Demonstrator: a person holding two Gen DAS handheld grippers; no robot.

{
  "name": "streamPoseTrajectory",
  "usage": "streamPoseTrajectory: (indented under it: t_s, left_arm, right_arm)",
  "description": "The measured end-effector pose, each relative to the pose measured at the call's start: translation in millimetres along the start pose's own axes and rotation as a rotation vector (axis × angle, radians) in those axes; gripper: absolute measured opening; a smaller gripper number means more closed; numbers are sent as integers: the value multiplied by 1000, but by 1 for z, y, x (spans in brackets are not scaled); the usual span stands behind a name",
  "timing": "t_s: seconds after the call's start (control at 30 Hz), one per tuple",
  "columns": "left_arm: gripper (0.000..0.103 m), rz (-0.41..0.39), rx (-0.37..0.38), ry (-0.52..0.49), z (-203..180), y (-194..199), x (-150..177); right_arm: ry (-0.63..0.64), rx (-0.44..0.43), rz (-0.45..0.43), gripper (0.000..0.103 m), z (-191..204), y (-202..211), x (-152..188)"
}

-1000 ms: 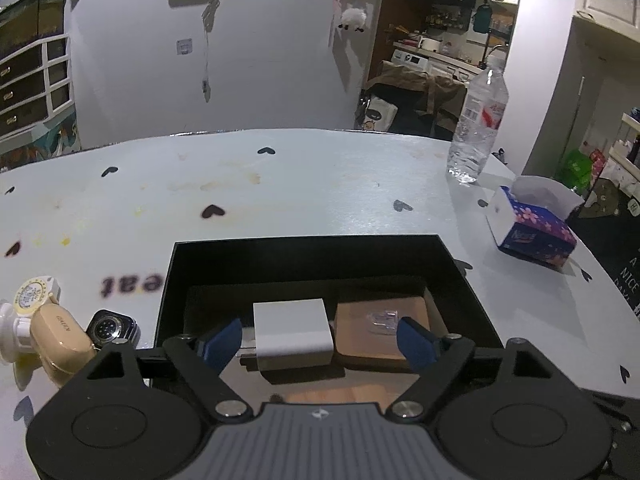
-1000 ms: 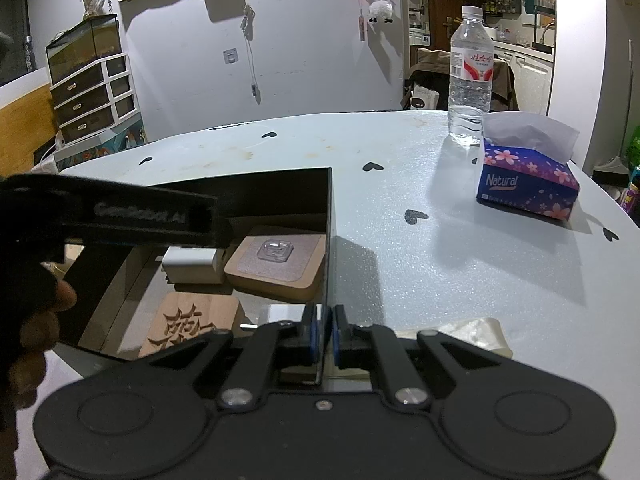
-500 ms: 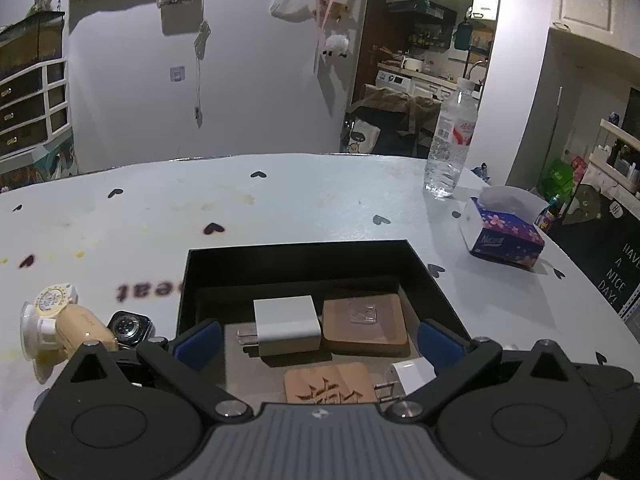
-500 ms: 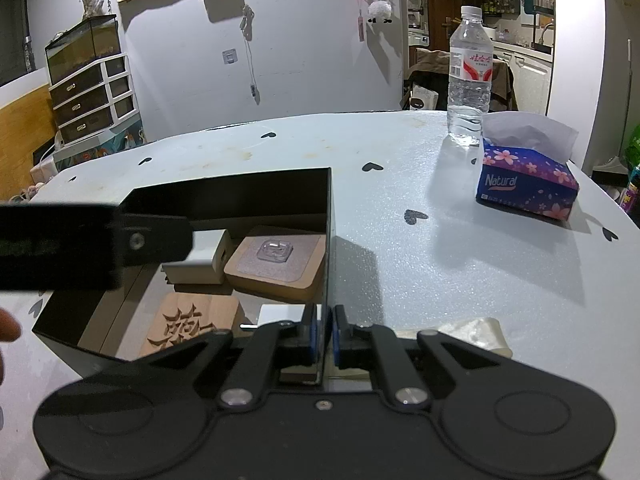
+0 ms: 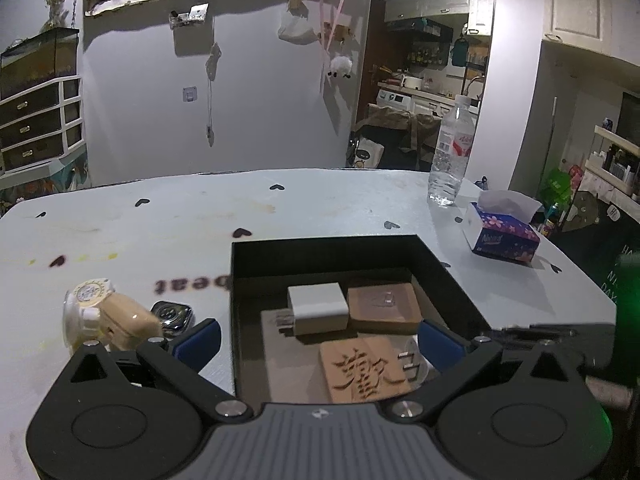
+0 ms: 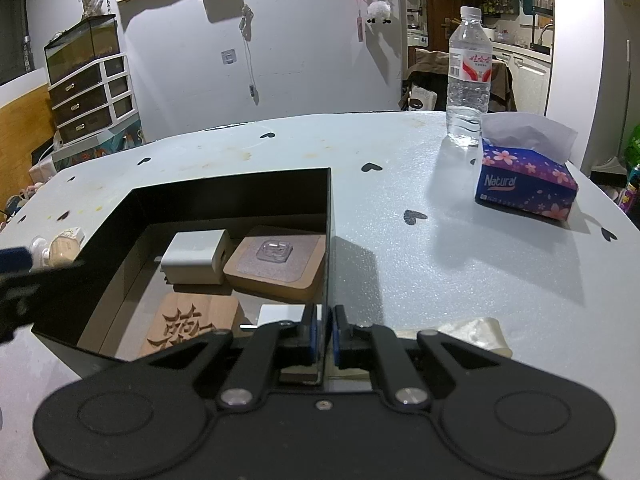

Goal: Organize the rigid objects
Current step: 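Move the left tool to the white knob-shaped cap and grasp it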

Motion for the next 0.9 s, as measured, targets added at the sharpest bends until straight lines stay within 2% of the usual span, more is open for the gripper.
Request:
streamPoseTrajectory:
  t_s: [0.23, 0.43, 0.6, 0.73, 0.9]
  left_arm:
    - [103, -42, -5, 14, 23, 19, 12]
    - [103, -75, -27, 52, 60, 30, 21]
    - [103, -89, -124, 91, 100, 28, 26]
    - [101, -133, -216, 128, 130, 23, 24]
    - [82, -145, -289, 139, 156, 9, 15]
  right_arm:
    - [0, 0, 0, 8, 0, 0, 0]
    - [2, 7, 1, 8, -1, 1, -1]
    - [8, 17, 2, 8, -1, 0, -2]
    - [13, 25, -1, 8, 3, 0, -1]
    - [13, 22, -1, 8, 3, 0, -1]
Point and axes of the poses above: each gripper's, at about its wrist camera, not at the fingertips, and y roughly against the way its jaws point, z to its left, x to its underside, the point moved 1 cm from there along -y, roughly the way its jaws point, and after that the axes turned 6 degrees about y, right-handed, at the moved point
